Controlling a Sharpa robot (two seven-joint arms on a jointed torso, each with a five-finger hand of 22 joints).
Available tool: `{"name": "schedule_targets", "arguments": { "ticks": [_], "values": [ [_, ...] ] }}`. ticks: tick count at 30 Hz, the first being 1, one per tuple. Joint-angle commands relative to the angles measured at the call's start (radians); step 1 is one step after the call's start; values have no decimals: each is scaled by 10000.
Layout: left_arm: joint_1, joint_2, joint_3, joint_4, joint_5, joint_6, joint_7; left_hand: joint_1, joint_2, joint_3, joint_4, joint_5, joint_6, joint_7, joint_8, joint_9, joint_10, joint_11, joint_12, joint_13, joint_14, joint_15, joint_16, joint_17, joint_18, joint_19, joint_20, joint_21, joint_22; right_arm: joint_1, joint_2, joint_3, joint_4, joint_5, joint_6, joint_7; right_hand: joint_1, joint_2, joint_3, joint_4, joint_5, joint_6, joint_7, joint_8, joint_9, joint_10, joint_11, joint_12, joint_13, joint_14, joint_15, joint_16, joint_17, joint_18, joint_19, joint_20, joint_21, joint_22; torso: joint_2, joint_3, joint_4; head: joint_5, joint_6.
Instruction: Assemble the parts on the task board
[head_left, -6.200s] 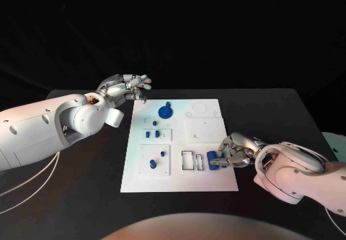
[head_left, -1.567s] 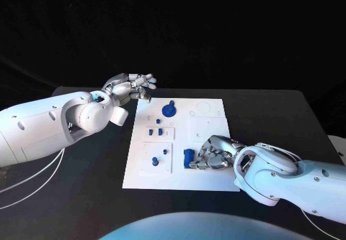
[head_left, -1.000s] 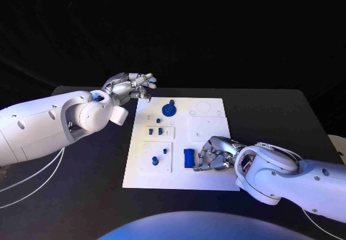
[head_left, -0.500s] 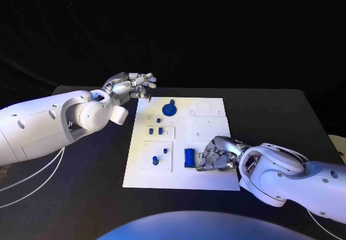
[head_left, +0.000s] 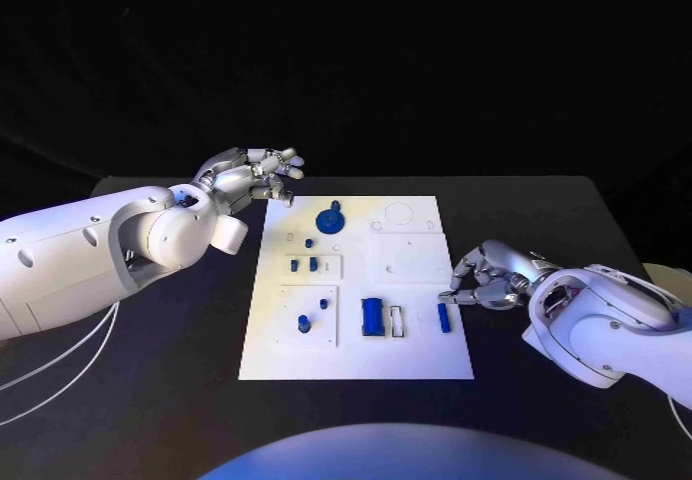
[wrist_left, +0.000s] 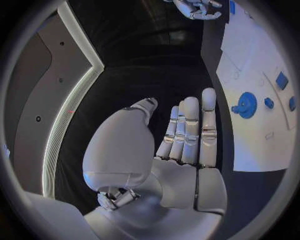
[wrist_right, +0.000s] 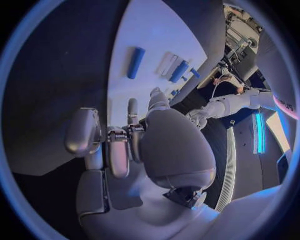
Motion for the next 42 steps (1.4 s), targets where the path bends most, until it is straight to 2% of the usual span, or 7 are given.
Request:
{"name": "schedule_targets", "arguments": {
  "ticks": [1, 7, 11, 19, 33, 42],
  "values": [
    [5, 2, 7, 28, 20, 78, 158, 2, 98, -39, 36, -37, -69, 12, 47, 17, -100, 0, 51, 1, -73, 11, 59, -12, 94, 60, 33, -36, -13, -48, -191, -14, -39, -552, -214, 29, 70, -31, -76, 24, 4, -74, 31, -42, 6, 182, 48, -57, 1241, 1032, 32, 20, 2504, 23, 50, 12, -32, 1427, -6, 33, -30, -38, 0],
    [4, 8, 3, 22, 20, 94, 156, 2, 98, -39, 36, -37, -69, 12, 47, 17, -100, 0, 51, 1, -73, 11, 59, -12, 94, 60, 33, -36, -13, -290, -316, -25, -71, -776, -42, -121, 25, -23, -110, 37, -33, -37, 32, -34, 11, 183, 53, -57, 1244, 1032, 39, 21, 2506, 21, 53, 18, -23, 1431, -13, 30, -28, -69, 6],
    [3, 3, -2, 19, 20, 103, 149, 2, 98, -39, 36, -37, -69, 12, 47, 17, -100, 0, 51, 1, -73, 11, 59, -12, 94, 60, 33, -36, -13, -514, -211, -29, -132, -863, 53, -221, 1, -18, -125, 39, -48, -21, 31, -30, 12, 182, 54, -58, 1243, 1033, 41, 22, 2511, 19, 54, 20, -17, 1433, -6, 35, -16, -64, 4],
    [2, -17, -7, 24, 20, 115, 120, 2, 98, -39, 36, -37, -69, 12, 47, 17, -100, 0, 51, 1, -73, 11, 59, -12, 94, 60, 33, -36, -13, -790, 104, -30, -203, -905, 140, -289, -73, 13, -157, 48, -63, 16, 28, -24, 16, 181, 54, -63, 1240, 1034, 41, 24, 2516, 22, 52, 23, -32, 1431, 3, 12, -5, -54, -14],
    [2, -37, -9, 29, 20, 126, 84, 17, 106, -45, 33, -37, -73, 13, 59, 18, -108, 0, 62, 1, -78, 11, 63, -19, 94, 63, 33, -47, -13, -950, 436, -31, -266, -900, 310, -362, -153, 88, -186, 34, -25, 82, 3, -8, 28, 200, 38, -35, 1266, 1039, 37, 32, 2539, 18, 62, 25, -5, 1441, -7, 8, -15, -28, -29],
    [2, -49, -9, 34, 20, 125, 76, 17, 106, -45, 33, -37, -73, 13, 59, 18, -108, 0, 62, 1, -78, 11, 63, -19, 94, 63, 33, -47, -13, -1078, 616, -31, -466, -1301, 655, -477, 391, 266, -141, -10, 0, 160, -75, -24, 51, 206, -34, -39, 1271, 1039, -24, 30, 2537, 19, 75, -19, 3, 1454, -7, 14, -10, -7, -28]
  ]
}}
